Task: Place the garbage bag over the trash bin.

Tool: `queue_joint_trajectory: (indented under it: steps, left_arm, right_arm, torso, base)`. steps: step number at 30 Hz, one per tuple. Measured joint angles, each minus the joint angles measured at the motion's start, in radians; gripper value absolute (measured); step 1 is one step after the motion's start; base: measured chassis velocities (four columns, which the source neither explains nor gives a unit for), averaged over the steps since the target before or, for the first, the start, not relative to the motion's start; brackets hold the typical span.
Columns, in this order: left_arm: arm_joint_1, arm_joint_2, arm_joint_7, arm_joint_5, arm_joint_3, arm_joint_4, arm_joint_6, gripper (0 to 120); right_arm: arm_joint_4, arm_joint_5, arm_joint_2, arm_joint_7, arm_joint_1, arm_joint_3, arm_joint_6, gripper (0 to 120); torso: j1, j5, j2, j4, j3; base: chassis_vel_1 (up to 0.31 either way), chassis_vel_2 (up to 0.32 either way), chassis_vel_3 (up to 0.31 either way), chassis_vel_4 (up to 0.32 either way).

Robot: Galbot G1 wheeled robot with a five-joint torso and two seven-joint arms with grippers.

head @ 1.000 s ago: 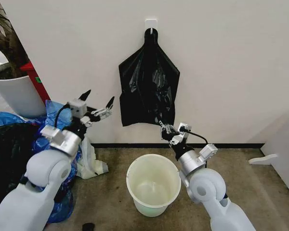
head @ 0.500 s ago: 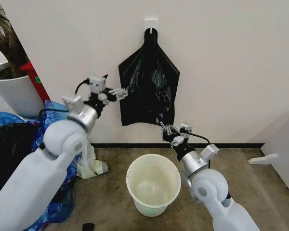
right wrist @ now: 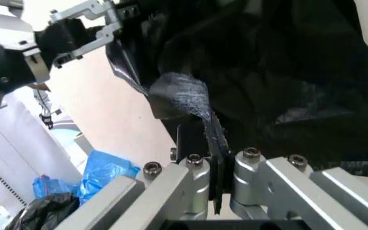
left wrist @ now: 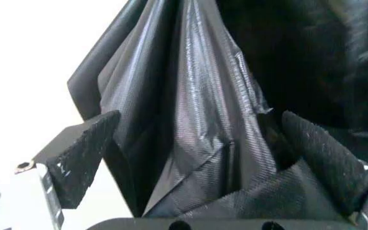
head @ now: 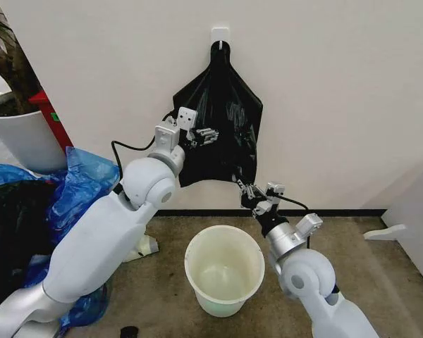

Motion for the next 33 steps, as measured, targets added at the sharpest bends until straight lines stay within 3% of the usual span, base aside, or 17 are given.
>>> queue_joint_trajectory:
  steps: [6,11,14,16,18,22,33]
  left_arm:
    - [-0.017,-0.006,-0.007,0.007,0.005,0.045,0.015,100]
    - [-0.014,-0.005,-0.008,0.001,0.006,0.049,0.018,90]
    - [-0.006,-0.005,-0.008,-0.005,0.006,0.041,0.017,79]
    - [0.012,-0.001,-0.009,-0.005,0.005,0.023,0.014,66]
    - [0.017,0.000,-0.010,-0.005,0.004,0.018,0.014,65]
    - [0.057,0.012,-0.026,-0.003,-0.003,-0.023,0.017,45]
    - [0.104,0.020,-0.035,0.000,-0.012,-0.055,0.024,8]
  right_arm:
    - [-0.001,0.003,0.003,0.000,0.005,-0.009,0.005,0]
    - [0.003,0.005,0.002,0.000,0.001,-0.009,0.008,0]
    - [0.008,0.005,0.002,0.000,-0.003,-0.006,0.009,0]
    - [0.020,0.005,0.002,0.002,-0.012,-0.003,0.009,0]
    - [0.022,0.005,0.002,0.002,-0.014,-0.002,0.009,0]
    - [0.032,0.005,0.003,0.006,-0.020,0.003,0.009,0]
    - [0.037,0.002,0.008,0.016,-0.020,-0.005,0.008,0]
  torso:
    - [0.000,-0.0001,0.000,-0.0001,0.000]
    - [0.000,0.0000,0.000,-0.0002,0.000]
    - [0.000,-0.0001,0.000,-0.0002,0.000]
    - [0.000,-0.0001,0.000,-0.0003,0.000]
    - [0.000,0.0000,0.000,-0.0002,0.000]
    - [0.000,-0.0001,0.000,-0.0002,0.000]
    - [0.000,-0.0001,0.000,-0.0002,0.000]
  base:
    - [0.000,0.000,0.000,0.000]
    - [0.000,0.000,0.000,0.000]
    - [0.000,0.000,0.000,0.000]
    - [0.000,0.000,0.000,0.000]
    - [0.000,0.000,0.000,0.000]
    - [0.000,0.000,0.000,0.000]
    - [0.000,0.000,0.000,0.000]
